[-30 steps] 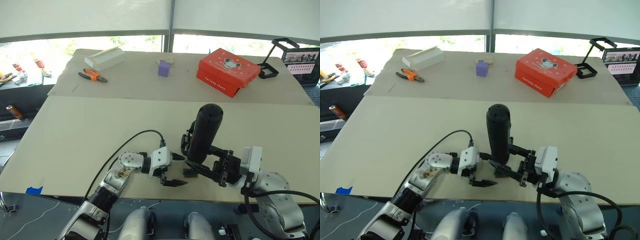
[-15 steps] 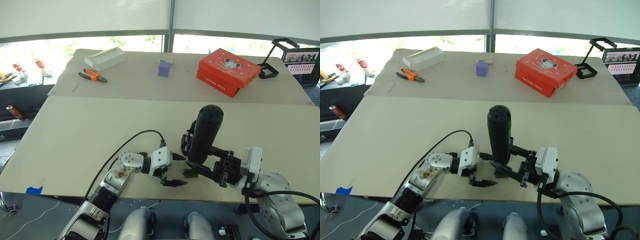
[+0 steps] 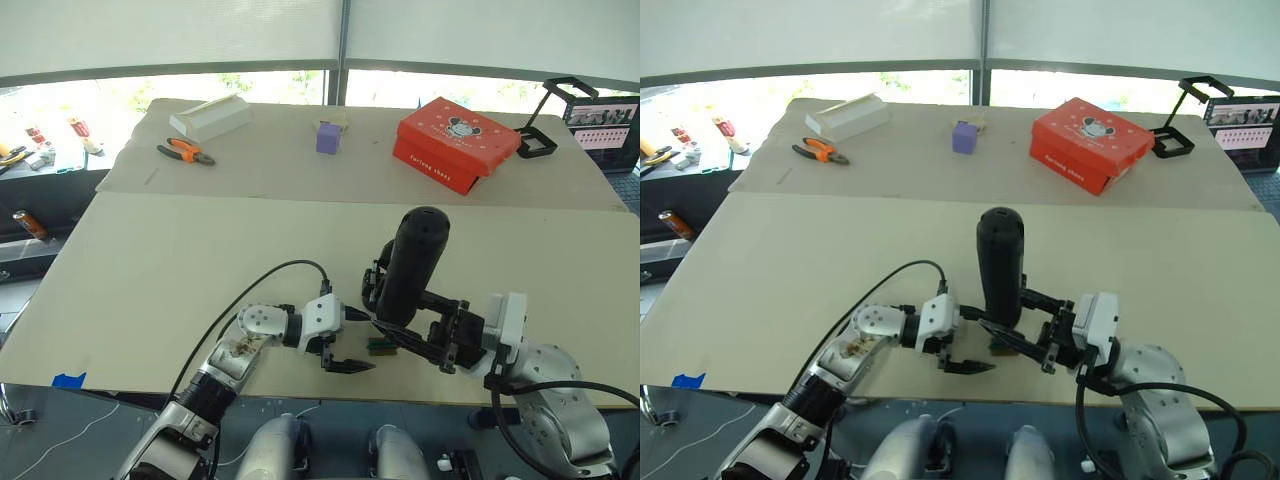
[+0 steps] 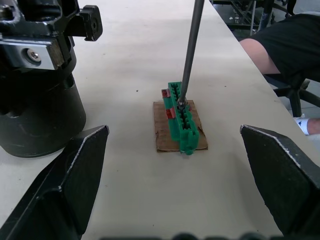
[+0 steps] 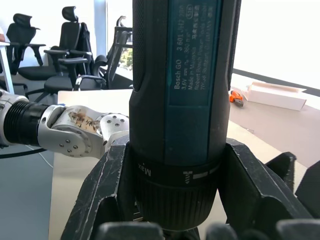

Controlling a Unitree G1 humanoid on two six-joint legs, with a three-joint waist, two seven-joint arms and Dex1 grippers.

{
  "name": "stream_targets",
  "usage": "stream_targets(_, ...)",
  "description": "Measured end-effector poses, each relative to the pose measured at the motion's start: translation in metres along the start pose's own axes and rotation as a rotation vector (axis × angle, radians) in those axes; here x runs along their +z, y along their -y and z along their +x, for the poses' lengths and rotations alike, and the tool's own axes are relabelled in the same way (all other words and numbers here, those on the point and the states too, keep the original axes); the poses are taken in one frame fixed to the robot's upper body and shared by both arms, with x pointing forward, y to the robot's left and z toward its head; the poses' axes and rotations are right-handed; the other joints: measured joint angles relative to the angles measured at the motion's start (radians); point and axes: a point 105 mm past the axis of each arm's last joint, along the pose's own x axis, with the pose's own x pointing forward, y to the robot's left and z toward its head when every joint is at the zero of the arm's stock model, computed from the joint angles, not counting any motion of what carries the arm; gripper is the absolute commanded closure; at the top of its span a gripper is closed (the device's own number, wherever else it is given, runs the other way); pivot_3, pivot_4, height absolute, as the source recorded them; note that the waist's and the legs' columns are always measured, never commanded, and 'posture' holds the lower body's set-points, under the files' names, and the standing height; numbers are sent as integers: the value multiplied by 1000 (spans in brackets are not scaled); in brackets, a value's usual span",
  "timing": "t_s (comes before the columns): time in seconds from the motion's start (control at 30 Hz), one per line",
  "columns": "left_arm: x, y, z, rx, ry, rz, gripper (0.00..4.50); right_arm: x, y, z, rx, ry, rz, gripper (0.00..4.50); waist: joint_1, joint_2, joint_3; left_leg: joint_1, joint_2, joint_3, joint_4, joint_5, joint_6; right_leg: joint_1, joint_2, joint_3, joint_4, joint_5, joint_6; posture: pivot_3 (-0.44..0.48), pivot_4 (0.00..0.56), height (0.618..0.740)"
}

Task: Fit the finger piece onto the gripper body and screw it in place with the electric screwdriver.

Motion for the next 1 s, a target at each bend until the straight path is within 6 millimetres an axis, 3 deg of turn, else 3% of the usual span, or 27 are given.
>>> stream_targets(0.23,-1,0,-10,-8,0,9,40,16,5,0,-33,31,0,2564,-3,0,0,0,1,0,0,0,0,-1,0,1,0,0,0,0,150,740)
stream_targets(0.37,-3,-6,-31,42,25,-30,40,27,9,-4,-41,27,-29,2564,-7,0,0,-1,1,0,-1,0,0,-2,0,1,1,0,-1,0,150,740)
stream_targets(0.7,66,-16,-80,102,350,-31,40,64,23,-31,-130,5,-101,2564,-1,0,0,-1,1,0,0,0,0,0,0,0,0,0,0,0,150,740)
stream_targets(1.0,88,-25,-109,144,365,17,40,89,37,-44,-187,-5,-177,2564,-1,0,0,3,1,0,-1,0,0,8,1,0,-1,0,0,0,150,740)
